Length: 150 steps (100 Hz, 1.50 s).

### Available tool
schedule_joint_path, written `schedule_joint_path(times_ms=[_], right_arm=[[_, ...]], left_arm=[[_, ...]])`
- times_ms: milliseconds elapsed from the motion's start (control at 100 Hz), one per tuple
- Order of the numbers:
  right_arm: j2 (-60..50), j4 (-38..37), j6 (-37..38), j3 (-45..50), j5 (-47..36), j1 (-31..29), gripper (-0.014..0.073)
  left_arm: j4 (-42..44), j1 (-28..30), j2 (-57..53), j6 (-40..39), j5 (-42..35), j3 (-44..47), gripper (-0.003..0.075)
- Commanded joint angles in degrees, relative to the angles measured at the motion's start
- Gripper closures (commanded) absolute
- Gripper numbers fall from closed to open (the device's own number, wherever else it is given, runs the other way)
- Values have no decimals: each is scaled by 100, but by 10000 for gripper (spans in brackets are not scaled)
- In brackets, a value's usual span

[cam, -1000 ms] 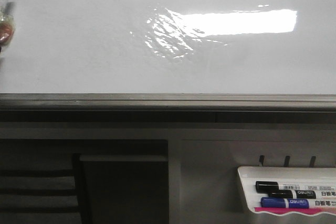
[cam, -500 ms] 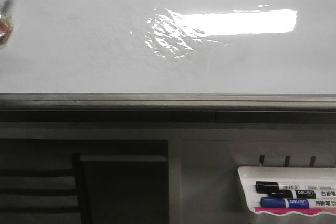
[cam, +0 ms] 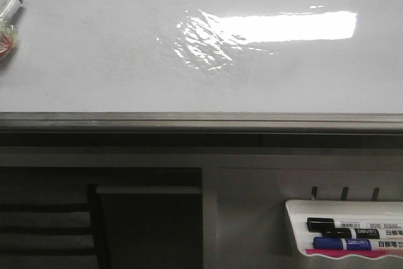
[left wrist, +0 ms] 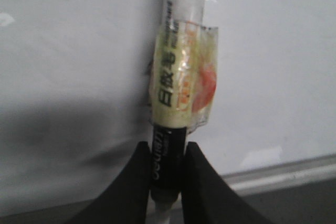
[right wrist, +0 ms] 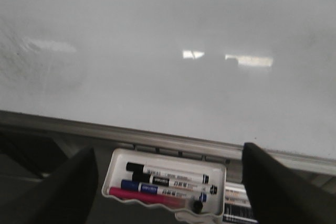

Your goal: Write number 7 on whiteboard

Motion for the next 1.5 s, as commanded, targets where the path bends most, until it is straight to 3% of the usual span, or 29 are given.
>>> schedule_joint_path(times_ms=[0, 180, 340, 510, 710, 1000, 1270, 1490], right_arm=[[439, 180, -294, -439, 110, -22, 83], [1235, 1767, -1708, -951, 752, -22, 83], [1876, 2725, -2979, -1377, 1453, 106, 83], [2474, 2910, -4115, -1737, 1633, 709, 83], [2962, 2910, -5212, -1967, 1305, 1924, 83], [3523, 3040, -5561, -2312, 1109, 2882, 90], [3612, 3315, -5947, -2312, 981, 3160, 290], [3624, 3315, -5947, -2312, 1103, 3160, 314]], left_arm=[[13, -134, -264, 335, 627, -473, 741], [-79, -763, -302, 974, 1868, -1038, 741], [-1022, -1424, -302, 2124, 2687, -1484, 741], [-1901, -2111, -302, 3238, 3120, -1854, 741], [-1961, -2947, -302, 3745, 3118, -2071, 741], [-1940, -3467, -302, 3953, 3043, -2071, 741], [-1839, -3467, -302, 4048, 3043, -2071, 741], [-1839, -3467, -302, 4099, 3008, -2071, 741]])
